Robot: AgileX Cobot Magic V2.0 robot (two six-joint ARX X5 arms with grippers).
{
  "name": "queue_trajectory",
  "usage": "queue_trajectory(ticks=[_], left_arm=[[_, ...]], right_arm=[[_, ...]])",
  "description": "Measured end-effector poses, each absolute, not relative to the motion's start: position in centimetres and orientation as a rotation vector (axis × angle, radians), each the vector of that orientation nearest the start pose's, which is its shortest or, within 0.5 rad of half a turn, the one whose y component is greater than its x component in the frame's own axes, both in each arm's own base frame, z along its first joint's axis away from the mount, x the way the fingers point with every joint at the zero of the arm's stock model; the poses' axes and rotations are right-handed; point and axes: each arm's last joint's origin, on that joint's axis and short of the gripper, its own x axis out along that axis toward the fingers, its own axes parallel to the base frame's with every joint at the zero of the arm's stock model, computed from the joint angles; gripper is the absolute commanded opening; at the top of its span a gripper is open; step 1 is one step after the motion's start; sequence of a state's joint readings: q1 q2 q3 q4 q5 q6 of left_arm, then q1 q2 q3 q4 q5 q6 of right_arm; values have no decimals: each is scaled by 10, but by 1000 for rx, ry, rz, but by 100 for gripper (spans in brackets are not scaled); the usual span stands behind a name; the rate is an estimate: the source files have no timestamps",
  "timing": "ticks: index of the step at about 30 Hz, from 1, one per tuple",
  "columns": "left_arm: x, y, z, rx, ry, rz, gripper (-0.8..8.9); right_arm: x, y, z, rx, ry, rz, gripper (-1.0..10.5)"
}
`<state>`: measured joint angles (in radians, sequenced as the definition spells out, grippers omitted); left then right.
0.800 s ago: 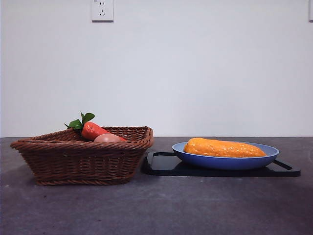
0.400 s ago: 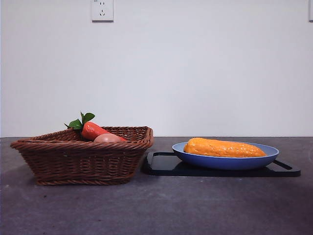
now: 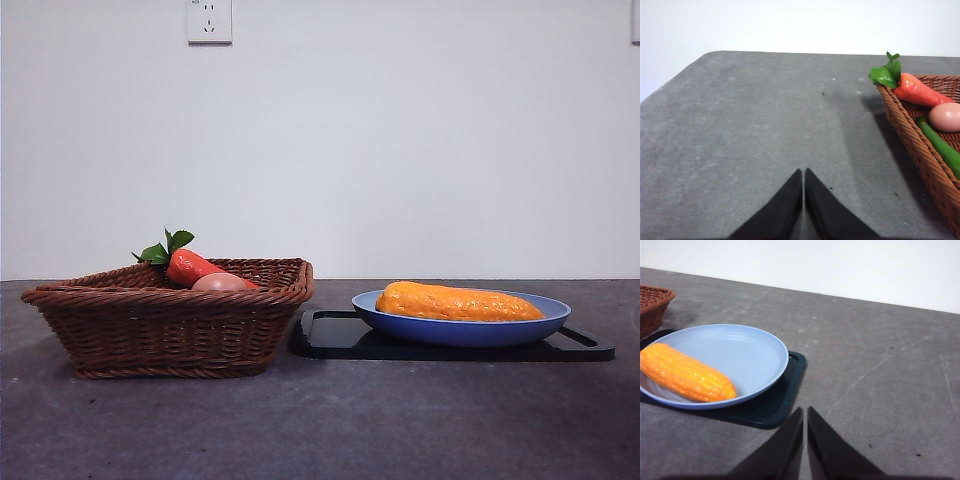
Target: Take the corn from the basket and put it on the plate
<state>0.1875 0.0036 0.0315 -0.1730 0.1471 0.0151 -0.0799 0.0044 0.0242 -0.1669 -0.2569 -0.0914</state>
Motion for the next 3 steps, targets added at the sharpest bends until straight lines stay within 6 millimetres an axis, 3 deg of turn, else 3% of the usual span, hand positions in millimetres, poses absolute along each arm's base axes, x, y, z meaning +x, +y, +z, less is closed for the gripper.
queue_trajectory(ticks=[3], left_arm=[[94,13,157,-9,143,39,8]], right_arm=[[95,0,155,-66,137,183,2]])
